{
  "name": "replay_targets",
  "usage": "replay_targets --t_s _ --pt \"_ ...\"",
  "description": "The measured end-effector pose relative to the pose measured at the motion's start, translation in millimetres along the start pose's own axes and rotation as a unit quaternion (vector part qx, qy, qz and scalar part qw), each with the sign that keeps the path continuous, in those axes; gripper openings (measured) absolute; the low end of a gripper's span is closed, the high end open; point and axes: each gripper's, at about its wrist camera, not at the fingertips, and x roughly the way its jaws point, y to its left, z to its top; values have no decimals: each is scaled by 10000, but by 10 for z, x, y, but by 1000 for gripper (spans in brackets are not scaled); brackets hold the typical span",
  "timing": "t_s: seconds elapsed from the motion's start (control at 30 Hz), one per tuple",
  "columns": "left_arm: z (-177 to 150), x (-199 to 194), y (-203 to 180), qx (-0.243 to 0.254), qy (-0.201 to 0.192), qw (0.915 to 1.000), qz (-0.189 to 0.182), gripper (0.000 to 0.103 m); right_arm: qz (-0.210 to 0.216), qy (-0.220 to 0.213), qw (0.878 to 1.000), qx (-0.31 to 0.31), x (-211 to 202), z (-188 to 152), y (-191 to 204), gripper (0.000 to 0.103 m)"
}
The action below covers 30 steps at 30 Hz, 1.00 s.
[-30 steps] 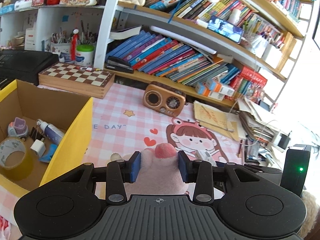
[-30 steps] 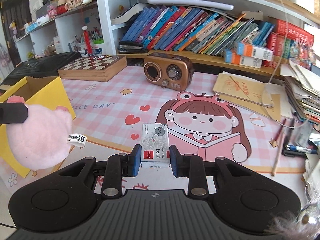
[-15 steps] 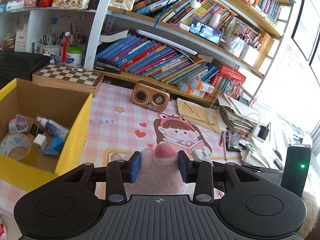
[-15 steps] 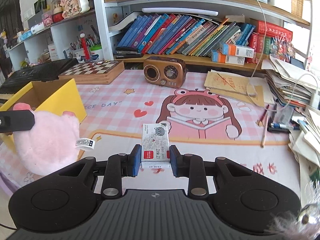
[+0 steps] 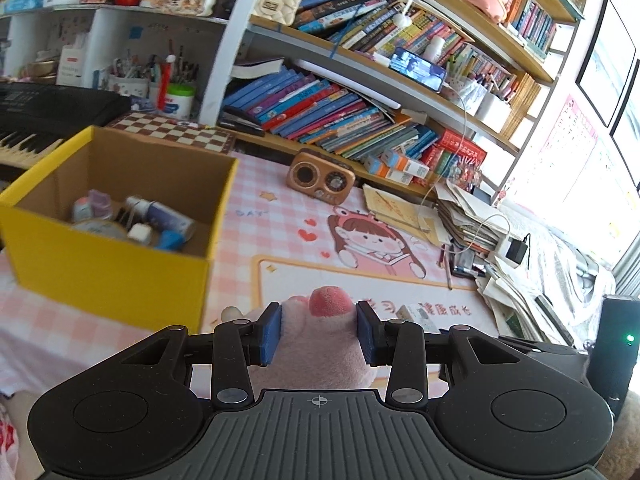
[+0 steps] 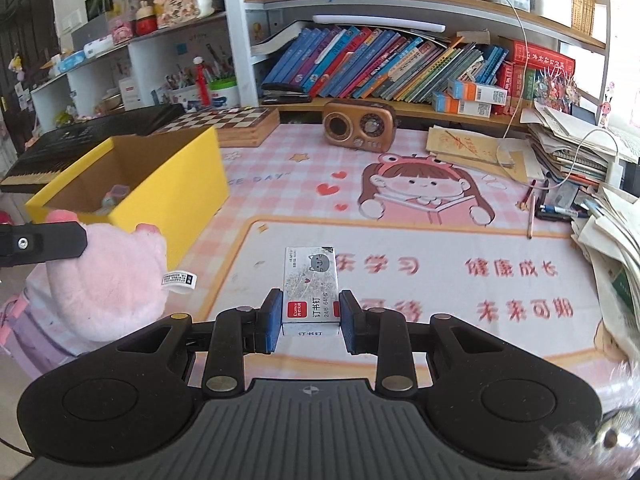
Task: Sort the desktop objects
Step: 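Lift the plush pig and card pack with both tools toward the yellow box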
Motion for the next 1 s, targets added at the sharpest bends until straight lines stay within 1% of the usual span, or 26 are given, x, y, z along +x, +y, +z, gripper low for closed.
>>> replay_targets --t_s 0.2,0.43,0.6,1.0 --pt "-127 -276 256 -97 -6 9997 208 38 86 67 9999 37 -176 -215 297 28" --pt "-229 -558 483 -231 -77 9988 431 38 301 164 9994 0 -269 -349 616 27" --pt "-285 -727 617 -347 -168 9976 578 38 500 218 9984 -135 -294 -400 845 28" --pt "-356 -1056 920 -671 -386 9928 911 38 911 274 9942 -504 -270 -403 1290 28"
